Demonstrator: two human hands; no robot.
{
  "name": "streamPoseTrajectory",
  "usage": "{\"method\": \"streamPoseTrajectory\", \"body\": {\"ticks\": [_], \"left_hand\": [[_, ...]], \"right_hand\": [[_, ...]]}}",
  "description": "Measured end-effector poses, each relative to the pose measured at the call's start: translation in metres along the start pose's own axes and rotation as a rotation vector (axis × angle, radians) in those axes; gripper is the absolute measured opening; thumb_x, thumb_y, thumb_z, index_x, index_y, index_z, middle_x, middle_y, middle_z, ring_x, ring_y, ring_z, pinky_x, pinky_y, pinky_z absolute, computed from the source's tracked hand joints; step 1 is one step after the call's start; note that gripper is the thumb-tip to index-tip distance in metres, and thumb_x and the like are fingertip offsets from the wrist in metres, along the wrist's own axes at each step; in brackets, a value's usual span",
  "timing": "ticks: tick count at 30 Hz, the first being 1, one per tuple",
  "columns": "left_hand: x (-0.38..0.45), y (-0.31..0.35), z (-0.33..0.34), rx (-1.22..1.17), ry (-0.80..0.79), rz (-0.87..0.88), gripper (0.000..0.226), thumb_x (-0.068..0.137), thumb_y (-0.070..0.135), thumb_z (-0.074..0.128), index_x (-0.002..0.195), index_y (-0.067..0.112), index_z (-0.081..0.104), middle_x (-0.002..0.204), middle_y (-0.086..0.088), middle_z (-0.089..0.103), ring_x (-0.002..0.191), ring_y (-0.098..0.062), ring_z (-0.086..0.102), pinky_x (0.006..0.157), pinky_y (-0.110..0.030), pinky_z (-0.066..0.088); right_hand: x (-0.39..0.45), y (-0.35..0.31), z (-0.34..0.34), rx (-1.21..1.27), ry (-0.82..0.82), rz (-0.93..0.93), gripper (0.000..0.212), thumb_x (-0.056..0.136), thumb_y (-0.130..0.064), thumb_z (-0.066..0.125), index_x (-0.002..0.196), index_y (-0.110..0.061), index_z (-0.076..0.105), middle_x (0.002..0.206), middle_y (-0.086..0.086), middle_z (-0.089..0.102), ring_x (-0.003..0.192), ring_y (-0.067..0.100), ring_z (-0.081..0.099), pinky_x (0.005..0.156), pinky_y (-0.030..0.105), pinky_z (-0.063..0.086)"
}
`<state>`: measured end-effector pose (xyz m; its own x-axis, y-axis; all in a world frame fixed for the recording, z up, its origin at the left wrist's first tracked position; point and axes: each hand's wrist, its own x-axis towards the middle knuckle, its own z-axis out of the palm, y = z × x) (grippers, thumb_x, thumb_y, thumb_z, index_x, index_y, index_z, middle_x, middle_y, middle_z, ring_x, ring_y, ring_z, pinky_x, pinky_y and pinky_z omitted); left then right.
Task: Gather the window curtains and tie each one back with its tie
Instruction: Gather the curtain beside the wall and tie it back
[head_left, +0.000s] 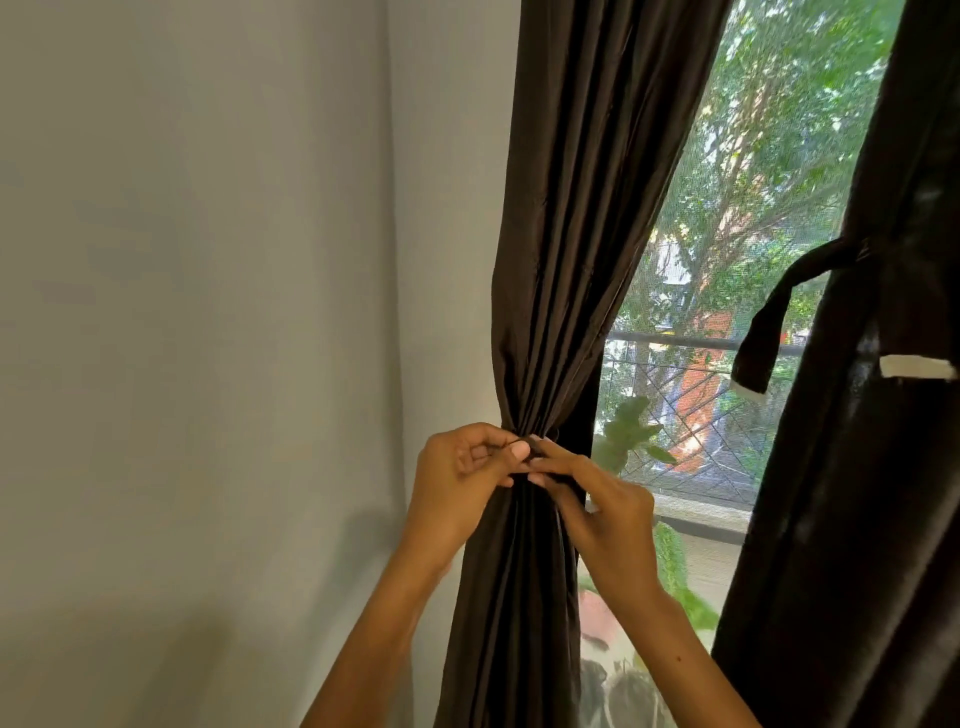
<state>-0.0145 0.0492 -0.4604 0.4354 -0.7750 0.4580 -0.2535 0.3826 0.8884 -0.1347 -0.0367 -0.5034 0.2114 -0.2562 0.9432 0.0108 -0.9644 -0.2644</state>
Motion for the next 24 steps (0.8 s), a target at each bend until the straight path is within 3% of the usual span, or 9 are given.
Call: {"method": "streamPoseTrajectory", "body": {"ticks": [3,6,9,11,16,18,21,24], "left_hand": [[0.0,-0.003,0.0,0.075,0.036,0.021,0.008,0.087,0.012,0.064,0.091,0.008,0.071,0.086,-0.007,0.074,0.079,-0.014,0.07,0.071,-0.019,0.055],[-0.003,-0.004,-0.001,0.15,0.063,0.094,0.006,0.087,0.013,0.066,0.089,0.01,0.07,0.085,-0.001,0.072,0.079,-0.01,0.069,0.076,-0.019,0.054],[-0.003,-0.003,-0.002,0.418,0.173,0.328,0.002,0.086,0.013,0.067,0.086,0.014,0.069,0.093,0.005,0.06,0.083,-0.008,0.061,0.071,-0.008,0.047],[-0.002,-0.003,-0.003,0.509,0.139,0.472,0.005,0.088,0.011,0.065,0.089,0.008,0.069,0.097,0.001,0.059,0.085,-0.01,0.059,0.07,-0.008,0.046],[-0.003,-0.005,-0.002,0.665,0.177,0.565,0.015,0.091,0.018,0.056,0.096,0.008,0.066,0.097,-0.006,0.063,0.087,-0.009,0.058,0.073,-0.007,0.043],[-0.003,-0.004,0.001,0.683,0.187,0.571,0.017,0.091,0.02,0.054,0.097,0.008,0.066,0.095,-0.007,0.062,0.083,-0.01,0.059,0.073,-0.007,0.042],[-0.004,-0.003,0.004,0.713,0.18,0.553,0.019,0.092,0.019,0.053,0.098,0.006,0.065,0.096,-0.01,0.063,0.081,-0.017,0.063,0.072,-0.013,0.045],[-0.006,-0.004,0.006,0.764,0.214,0.582,0.019,0.09,0.019,0.055,0.093,0.005,0.067,0.09,-0.009,0.067,0.079,-0.02,0.064,0.068,-0.019,0.048]], "right_hand": [[0.002,0.004,-0.003,-0.039,-0.032,0.004,0.036,0.078,0.009,0.068,0.1,-0.018,0.064,0.111,-0.011,0.064,0.104,-0.015,0.057,0.081,-0.001,0.042],[0.004,0.005,-0.005,-0.015,-0.015,0.012,0.037,0.081,0.008,0.063,0.107,-0.017,0.06,0.107,-0.013,0.065,0.102,-0.013,0.06,0.082,0.001,0.044],[0.008,0.001,-0.006,-0.006,0.007,0.0,0.028,0.085,-0.001,0.064,0.104,-0.021,0.062,0.095,-0.014,0.067,0.091,-0.015,0.061,0.075,0.002,0.045],[0.011,-0.002,-0.007,-0.014,-0.02,0.047,0.026,0.087,-0.003,0.058,0.1,-0.025,0.057,0.085,-0.011,0.068,0.08,-0.004,0.065,0.062,0.006,0.046],[0.024,-0.006,-0.009,-0.009,-0.113,0.121,0.008,0.093,-0.034,0.041,0.1,-0.036,0.042,0.079,-0.016,0.06,0.068,0.007,0.066,0.053,0.02,0.049],[0.031,-0.007,-0.006,-0.022,-0.05,0.112,0.006,0.093,-0.032,0.049,0.098,-0.032,0.044,0.076,-0.011,0.063,0.065,0.007,0.065,0.051,0.023,0.05],[0.034,-0.01,0.0,-0.073,0.114,0.099,0.025,0.086,-0.019,0.069,0.088,-0.027,0.045,0.065,-0.009,0.058,0.062,0.01,0.063,0.047,0.019,0.046],[0.031,-0.011,0.004,-0.12,0.227,0.076,0.023,0.08,-0.02,0.074,0.083,-0.019,0.051,0.063,-0.008,0.057,0.062,0.009,0.06,0.048,0.014,0.044]]}}
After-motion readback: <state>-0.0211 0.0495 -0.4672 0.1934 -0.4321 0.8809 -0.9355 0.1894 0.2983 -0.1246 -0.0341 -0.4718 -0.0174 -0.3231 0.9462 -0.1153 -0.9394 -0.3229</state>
